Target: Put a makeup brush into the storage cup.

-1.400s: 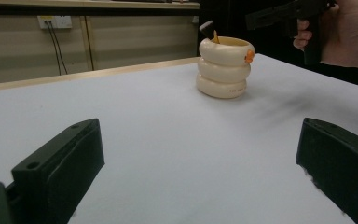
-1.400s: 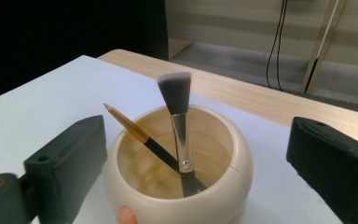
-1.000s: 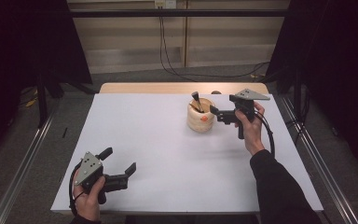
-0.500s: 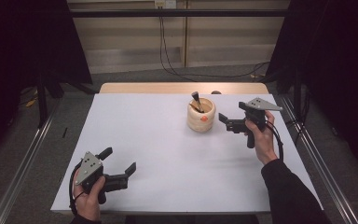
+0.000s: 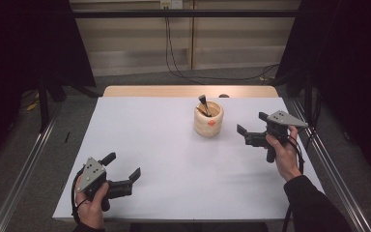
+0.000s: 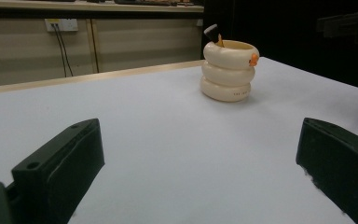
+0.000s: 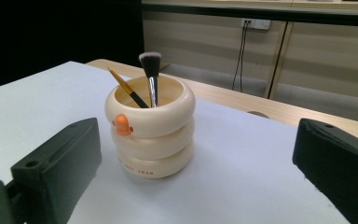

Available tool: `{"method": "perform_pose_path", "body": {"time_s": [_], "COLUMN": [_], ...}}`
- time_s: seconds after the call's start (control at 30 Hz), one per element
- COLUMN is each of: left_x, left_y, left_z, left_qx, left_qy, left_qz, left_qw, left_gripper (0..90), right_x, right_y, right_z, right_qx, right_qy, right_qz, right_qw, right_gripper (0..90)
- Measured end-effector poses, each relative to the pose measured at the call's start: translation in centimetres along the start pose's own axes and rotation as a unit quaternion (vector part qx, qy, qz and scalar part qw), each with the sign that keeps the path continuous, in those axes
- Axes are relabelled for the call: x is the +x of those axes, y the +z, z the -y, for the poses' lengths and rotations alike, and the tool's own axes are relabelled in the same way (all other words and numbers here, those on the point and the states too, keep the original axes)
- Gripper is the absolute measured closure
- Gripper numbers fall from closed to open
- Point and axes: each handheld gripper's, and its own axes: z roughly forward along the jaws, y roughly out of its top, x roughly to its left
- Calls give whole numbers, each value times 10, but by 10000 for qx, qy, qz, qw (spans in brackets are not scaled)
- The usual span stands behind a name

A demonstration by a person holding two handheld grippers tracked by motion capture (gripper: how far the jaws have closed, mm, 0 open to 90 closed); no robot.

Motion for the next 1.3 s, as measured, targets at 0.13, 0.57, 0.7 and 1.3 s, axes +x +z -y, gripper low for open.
{"method": "perform_pose_path", "body": {"time_s": [0.13,0.57,0.7,1.3], "left_x": [0,0,0,-1], "left_y": [0,-1,-1,-3], "left_z": [0,0,0,0], "left_qx": [2,-32,-41,-101], "left_qy": [-18,4,-18,-41], "left_qz": [-11,-38,-40,-64], "left_qw": [10000,10000,10000,9999], "left_gripper": [7,6,6,6], "right_x": [2,5,5,4], "right_y": [-10,-40,-53,-100], "right_z": [5,23,29,53], "right_qx": [3,-100,-163,-100], "right_qy": [72,155,203,294], "right_qz": [10,338,345,593], "right_qw": [10000,9993,9991,9978], "right_gripper": [8,9,9,10]}}
